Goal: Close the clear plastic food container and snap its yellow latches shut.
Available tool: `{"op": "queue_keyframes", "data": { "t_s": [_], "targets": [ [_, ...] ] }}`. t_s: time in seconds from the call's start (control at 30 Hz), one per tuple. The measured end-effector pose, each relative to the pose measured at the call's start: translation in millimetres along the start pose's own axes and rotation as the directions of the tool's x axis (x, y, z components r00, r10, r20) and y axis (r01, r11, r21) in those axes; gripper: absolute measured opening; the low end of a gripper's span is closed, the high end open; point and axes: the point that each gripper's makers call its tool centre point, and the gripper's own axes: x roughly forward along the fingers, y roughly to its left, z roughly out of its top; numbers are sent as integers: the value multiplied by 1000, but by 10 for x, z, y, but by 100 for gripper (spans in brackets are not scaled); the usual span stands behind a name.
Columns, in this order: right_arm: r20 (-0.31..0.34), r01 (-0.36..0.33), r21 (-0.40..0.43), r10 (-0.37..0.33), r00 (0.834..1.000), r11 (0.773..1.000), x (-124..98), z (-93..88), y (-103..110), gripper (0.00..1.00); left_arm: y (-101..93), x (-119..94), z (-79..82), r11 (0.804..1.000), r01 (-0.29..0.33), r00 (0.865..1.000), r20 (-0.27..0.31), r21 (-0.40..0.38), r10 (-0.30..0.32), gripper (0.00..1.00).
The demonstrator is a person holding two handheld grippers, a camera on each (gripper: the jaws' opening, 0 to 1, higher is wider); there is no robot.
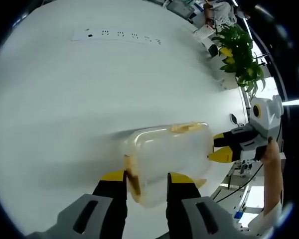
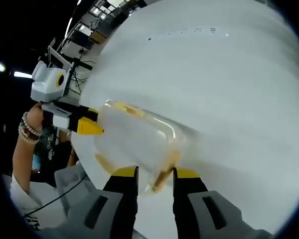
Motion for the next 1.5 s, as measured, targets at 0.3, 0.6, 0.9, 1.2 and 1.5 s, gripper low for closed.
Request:
{"op": "queue_keyframes", "data": {
  "t_s": [0.3, 0.6, 0.9, 1.2, 1.5],
  "targets": [
    [-6, 16, -10, -16, 1000, 1000, -12, 81, -15, 24, 44, -15, 16, 994, 20, 999, 30, -105, -17, 15],
    [3, 16, -20, -16, 1000, 1000, -38, 84, -16, 24, 18, -54, 29, 995, -95, 995, -42, -2, 95, 18],
    [11, 16, -20, -16, 1000, 1000, -42, 119, -28, 24, -12, -79, 44, 980, -190, 978, -79, 60, 194, 17],
    [17, 12, 0, -12, 1000, 1000, -42, 99, -12, 25, 15, -52, -12, 990, -101, 994, -61, -98, 96, 17],
    [11, -1, 7, 1, 1000, 1000, -39, 83, -6, 24, 43, -31, -37, 984, -26, 1000, -18, -176, 24, 17]
  ]
}}
